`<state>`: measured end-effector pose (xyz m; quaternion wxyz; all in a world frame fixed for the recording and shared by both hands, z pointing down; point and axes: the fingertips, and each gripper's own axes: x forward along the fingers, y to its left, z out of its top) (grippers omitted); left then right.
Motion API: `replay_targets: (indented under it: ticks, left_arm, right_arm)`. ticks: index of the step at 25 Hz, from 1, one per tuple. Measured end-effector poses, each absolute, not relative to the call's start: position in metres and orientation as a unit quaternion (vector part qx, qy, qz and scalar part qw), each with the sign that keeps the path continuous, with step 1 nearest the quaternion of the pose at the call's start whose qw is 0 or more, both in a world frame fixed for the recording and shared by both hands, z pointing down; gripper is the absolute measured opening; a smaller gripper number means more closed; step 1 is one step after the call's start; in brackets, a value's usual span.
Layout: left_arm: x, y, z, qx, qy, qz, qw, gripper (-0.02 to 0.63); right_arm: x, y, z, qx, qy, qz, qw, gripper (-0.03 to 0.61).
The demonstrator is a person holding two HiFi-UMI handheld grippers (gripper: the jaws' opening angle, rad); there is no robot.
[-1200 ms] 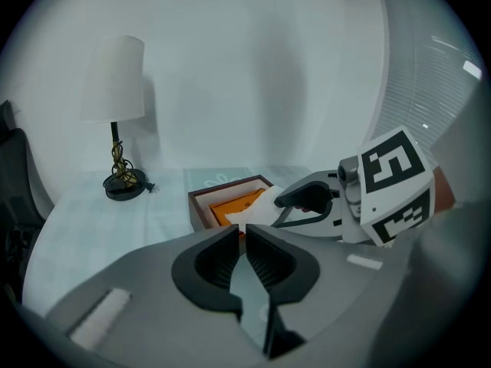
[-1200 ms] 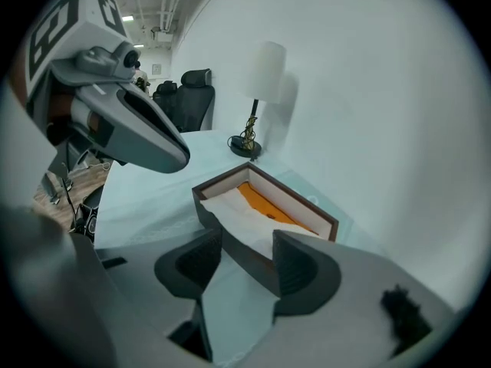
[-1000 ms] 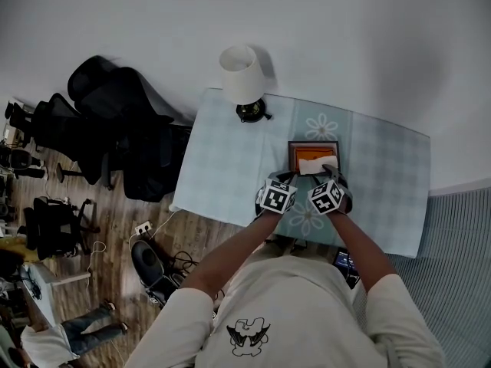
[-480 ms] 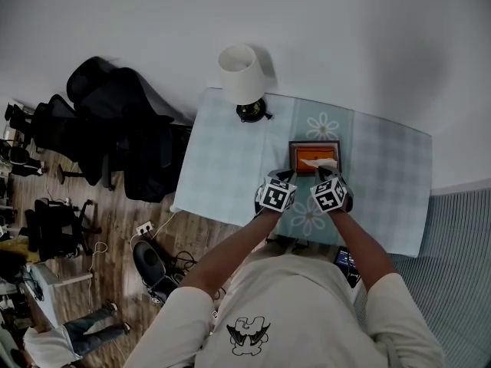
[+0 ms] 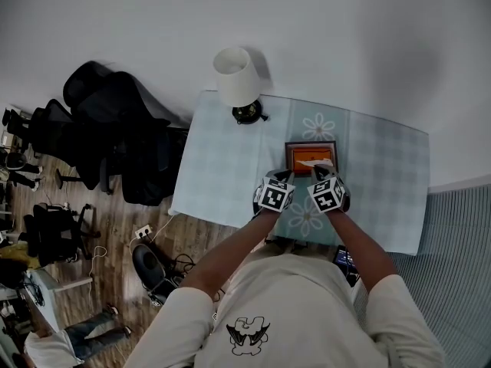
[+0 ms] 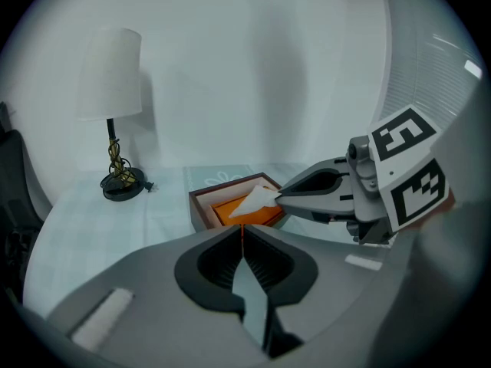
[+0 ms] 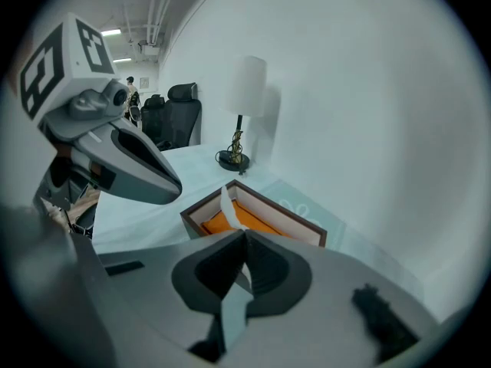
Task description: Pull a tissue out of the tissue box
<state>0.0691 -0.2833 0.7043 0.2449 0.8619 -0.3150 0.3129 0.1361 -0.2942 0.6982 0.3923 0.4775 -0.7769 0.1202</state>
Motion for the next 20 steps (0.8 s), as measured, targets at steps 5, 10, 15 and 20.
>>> replay_targets:
  ticks: [5,10,15,20]
  left_arm:
    - [0.068,-0.283,0.701,0.861,-0.327,0.294,0.254,0.009]
    - [0.067,-0.279,0.693,0.865,-0.328,0.286,0.249,0.009]
    - [0.062,-0.275,0.684,0.869,-0.33,0.281,0.238,0.009]
    - [0.057,-0.266,0.675,0.873,-0.33,0.275,0.23,0.009]
  right_arm:
    - [0.14,-0.289,0.69,0.487,-0.777,0.126,0.378,0.014]
    - [0.145,-0.28,0.677,0.5,-0.775,0.128,0.364,0.014]
    - [0.151,-0.268,0.658,0.519,-0.775,0.135,0.333,0.014]
    - [0.152,-0.25,0.627,0.541,-0.78,0.155,0.274,0.014]
